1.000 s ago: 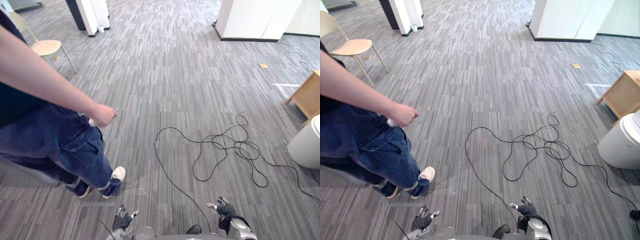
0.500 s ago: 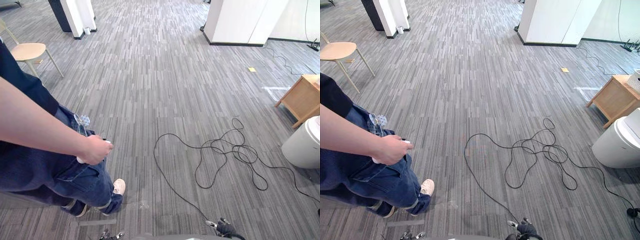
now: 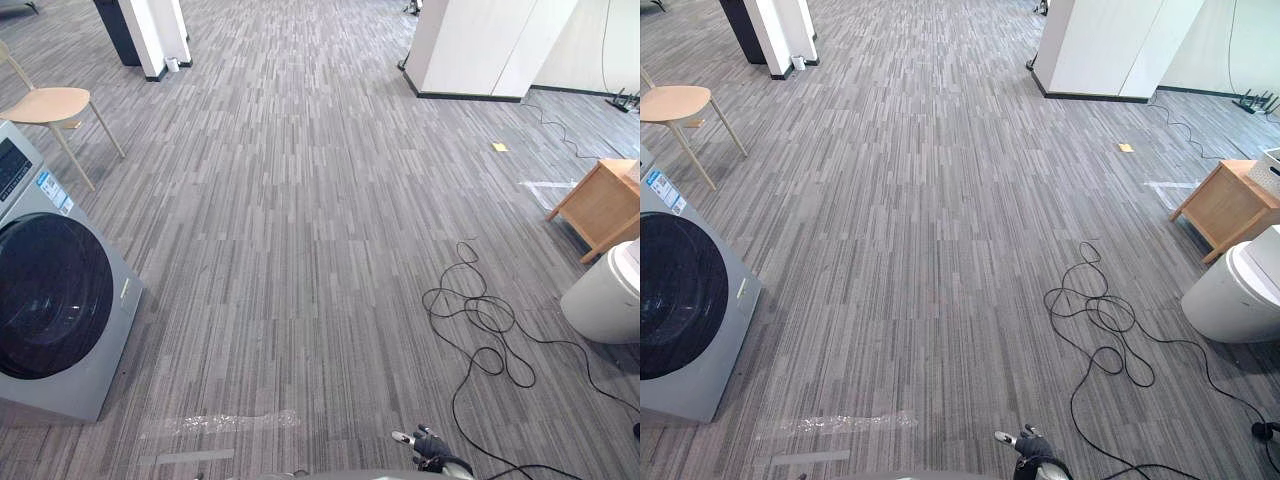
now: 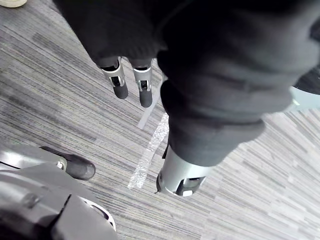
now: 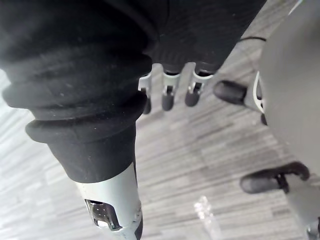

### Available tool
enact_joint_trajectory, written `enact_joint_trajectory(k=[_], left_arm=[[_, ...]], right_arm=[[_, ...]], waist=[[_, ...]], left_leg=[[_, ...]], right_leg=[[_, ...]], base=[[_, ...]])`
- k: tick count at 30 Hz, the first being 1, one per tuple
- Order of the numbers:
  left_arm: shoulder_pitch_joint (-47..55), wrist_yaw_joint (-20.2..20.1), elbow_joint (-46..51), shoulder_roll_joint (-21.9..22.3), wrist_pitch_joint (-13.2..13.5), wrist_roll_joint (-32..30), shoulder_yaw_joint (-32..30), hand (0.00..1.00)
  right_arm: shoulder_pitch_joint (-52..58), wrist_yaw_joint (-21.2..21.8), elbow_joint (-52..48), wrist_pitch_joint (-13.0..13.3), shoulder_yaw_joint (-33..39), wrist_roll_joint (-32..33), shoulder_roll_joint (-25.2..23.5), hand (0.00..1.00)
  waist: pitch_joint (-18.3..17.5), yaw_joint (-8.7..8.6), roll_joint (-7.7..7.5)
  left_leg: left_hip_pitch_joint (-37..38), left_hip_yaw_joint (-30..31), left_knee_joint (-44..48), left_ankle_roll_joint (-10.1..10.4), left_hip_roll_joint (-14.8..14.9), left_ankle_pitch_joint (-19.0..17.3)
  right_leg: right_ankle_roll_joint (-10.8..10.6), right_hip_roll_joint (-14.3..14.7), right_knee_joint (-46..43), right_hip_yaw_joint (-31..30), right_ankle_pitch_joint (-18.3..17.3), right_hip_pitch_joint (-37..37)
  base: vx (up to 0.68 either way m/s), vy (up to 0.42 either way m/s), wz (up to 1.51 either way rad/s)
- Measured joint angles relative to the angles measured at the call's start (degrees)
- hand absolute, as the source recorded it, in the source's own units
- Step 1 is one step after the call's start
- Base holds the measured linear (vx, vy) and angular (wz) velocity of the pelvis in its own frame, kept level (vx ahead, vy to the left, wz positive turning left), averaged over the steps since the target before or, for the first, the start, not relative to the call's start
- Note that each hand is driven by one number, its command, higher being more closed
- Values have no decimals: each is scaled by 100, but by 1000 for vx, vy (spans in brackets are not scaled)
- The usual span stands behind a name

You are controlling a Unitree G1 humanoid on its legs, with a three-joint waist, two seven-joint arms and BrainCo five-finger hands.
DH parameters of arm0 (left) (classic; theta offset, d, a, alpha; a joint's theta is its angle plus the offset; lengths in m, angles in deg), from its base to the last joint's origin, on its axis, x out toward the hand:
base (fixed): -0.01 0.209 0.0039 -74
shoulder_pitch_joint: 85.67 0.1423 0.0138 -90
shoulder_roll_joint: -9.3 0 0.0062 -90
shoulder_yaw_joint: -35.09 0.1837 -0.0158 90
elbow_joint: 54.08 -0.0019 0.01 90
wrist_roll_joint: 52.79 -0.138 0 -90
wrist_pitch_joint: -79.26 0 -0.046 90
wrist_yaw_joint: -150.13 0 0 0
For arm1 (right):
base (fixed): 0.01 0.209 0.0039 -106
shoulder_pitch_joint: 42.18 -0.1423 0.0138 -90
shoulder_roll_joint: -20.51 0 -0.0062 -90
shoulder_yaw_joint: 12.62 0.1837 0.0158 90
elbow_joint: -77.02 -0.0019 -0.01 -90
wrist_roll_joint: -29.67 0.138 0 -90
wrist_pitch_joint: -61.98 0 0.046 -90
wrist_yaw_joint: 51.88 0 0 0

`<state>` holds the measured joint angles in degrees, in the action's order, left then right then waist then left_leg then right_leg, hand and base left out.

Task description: Organize washtable

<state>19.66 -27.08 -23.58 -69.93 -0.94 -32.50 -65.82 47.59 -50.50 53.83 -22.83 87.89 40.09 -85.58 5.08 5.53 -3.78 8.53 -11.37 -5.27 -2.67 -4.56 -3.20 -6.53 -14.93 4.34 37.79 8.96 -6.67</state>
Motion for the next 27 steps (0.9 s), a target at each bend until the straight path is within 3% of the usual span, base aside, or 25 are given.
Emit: enact_joint_trajectory(k=[6,13,22,24,27], left_arm=[[26,66,142,115,76,-25,20,0],[31,25,-184,163,-48,-208,-195,0],[29,-28,-234,148,-61,-312,-309,0],[16,-26,-224,107,-53,-338,-211,0],[-70,-16,-243,22,-59,-533,38,0]], right_arm=[[-96,-123,90,95,193,65,297,0],[4,-241,461,-171,1133,-353,255,0],[-7,-179,487,-181,867,-427,200,0],[-36,-135,484,-179,859,-425,184,0],[-17,-131,466,-173,859,-399,175,0]], waist=[[8,2,92],[24,9,176],[-45,38,109],[-53,47,100],[-4,11,71]], left_leg=[[-13,-5,36,0,29,0],[-19,7,28,4,106,-1],[-197,76,3,3,122,3],[-196,196,25,2,52,2],[-261,471,395,-163,3,-214]], right_leg=[[1,30,-1,-22,-3,-1],[11,86,-66,-40,-111,21],[24,107,-107,-3,-137,197],[23,65,-111,92,-137,131],[-57,-473,-1331,346,-655,236]], base=[[0,0,0],[1,-1,0],[71,-23,4],[81,-11,35],[87,35,65]])
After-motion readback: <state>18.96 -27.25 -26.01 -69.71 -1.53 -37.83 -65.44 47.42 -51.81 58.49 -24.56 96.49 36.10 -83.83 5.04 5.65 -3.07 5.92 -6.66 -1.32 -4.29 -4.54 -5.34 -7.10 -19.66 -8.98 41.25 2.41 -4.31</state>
